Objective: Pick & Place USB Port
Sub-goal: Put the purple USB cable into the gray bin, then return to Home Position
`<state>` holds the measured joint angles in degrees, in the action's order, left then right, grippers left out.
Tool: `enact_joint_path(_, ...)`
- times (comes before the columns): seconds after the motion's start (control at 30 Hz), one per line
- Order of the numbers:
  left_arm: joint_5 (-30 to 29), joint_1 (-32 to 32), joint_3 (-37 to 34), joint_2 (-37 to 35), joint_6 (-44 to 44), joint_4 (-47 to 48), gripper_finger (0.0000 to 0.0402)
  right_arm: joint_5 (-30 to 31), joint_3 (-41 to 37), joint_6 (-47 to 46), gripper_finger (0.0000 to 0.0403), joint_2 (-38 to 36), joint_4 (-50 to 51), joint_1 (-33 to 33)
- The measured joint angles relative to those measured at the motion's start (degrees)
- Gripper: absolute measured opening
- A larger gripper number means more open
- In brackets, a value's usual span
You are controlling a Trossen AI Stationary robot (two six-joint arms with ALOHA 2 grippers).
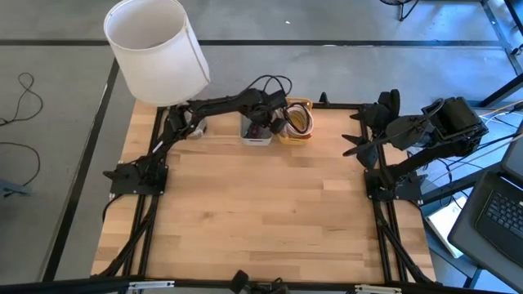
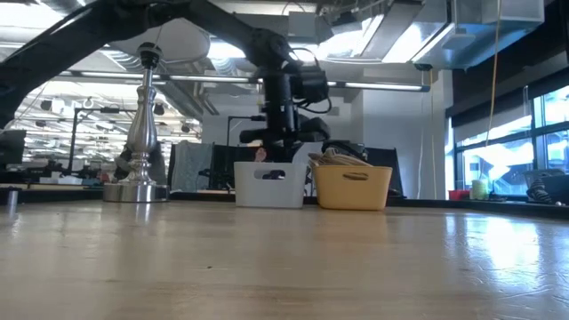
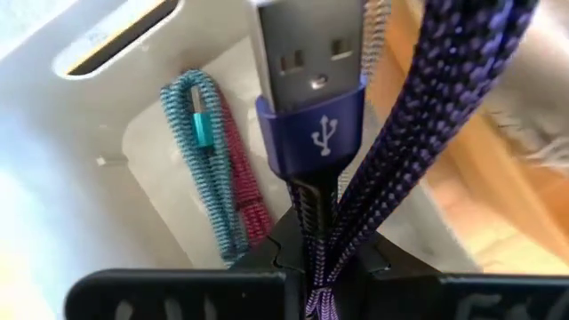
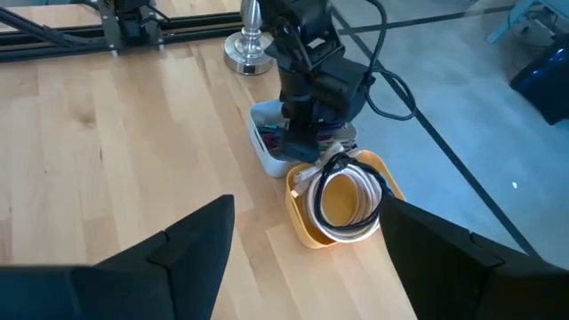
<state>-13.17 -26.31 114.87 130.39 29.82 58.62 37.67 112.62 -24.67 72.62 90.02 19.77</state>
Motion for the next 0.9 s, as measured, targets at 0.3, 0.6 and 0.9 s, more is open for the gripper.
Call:
enact_joint_path(0.3, 2.7, -1.3, 0.0, 1.7, -0.5, 1.3, 0.0034, -0.4, 0.0, -0.5, 0.0284, 0.0, 0.0, 0.0)
enact_joint_path(0.6, 2.2, -1.3, 0.0, 1.7, -1.2, -0.3, 0.0166, -1.3, 0.0, -0.9, 0.0284, 0.0, 0.0, 0.0)
enact_joint_path(0.9, -1.6, -1.0, 0.1, -1.1, -1.6, -2.2, 0.0200, -1.8, 0.0, -1.1, 0.0284, 0.0, 0.0, 0.0)
